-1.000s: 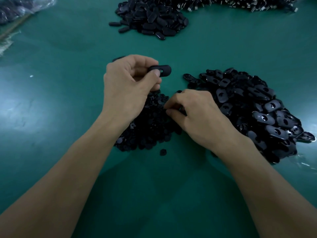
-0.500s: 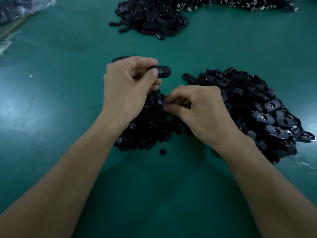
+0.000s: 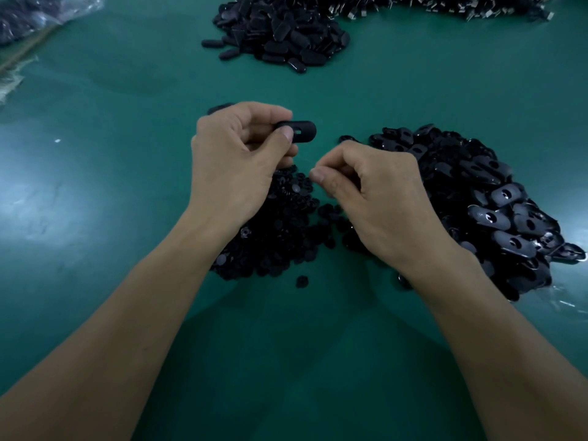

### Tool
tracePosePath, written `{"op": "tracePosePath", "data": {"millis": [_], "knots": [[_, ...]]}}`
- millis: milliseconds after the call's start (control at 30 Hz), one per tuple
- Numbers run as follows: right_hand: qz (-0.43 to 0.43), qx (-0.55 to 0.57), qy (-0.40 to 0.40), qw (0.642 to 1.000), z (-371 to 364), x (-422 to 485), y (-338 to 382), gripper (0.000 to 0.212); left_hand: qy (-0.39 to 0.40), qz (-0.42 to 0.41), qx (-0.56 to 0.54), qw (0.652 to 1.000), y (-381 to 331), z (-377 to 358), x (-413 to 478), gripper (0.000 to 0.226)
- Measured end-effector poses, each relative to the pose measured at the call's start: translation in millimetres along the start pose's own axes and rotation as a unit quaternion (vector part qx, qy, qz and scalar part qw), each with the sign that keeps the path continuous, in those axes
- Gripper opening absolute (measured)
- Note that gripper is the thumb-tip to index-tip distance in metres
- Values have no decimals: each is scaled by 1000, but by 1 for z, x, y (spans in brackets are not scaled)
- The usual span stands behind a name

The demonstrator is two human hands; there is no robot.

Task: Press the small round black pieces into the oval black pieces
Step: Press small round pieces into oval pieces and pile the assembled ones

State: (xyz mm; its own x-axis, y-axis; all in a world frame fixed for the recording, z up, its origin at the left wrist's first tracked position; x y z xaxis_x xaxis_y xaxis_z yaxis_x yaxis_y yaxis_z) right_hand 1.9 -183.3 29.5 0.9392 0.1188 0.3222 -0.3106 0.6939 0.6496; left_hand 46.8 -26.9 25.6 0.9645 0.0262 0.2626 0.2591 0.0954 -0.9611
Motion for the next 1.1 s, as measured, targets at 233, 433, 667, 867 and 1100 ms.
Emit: {"op": "tracePosePath", "data": {"millis": [233,433,667,867,1100], "knots": [[11,52,-24,998,3,-1,0,12,-3,1,4,1000,-1,1,0,14],[-16,89,-51,995,7,1,-6,6,1,-2,10,1000,-3,1,0,14],[-57,65,-45,995,4,2,-19,20,4,-10,31,999,-3,-1,-1,17],[-22,58,-56,996,7,2,-10,12,13,-18,46,999,-2,-3,-2,17],[-26,110,-124,986,21,2,-10,12,51,-12,63,997,-1,-10,-4,16]]}}
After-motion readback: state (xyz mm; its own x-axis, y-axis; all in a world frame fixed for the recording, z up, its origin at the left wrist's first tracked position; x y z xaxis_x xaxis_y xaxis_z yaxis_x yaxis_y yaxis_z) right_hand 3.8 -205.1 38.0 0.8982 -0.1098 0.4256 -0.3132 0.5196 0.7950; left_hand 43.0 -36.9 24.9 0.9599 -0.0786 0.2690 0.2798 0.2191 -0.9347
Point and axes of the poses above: each hand's wrist, its own x-axis towards the middle knuckle, its own z-axis out of the back of the hand, y = z × x, the point moved 9 cm from there along x, towards the middle knuckle, and after that the axes turned 3 degrees about -x, right-handed, at the moved point
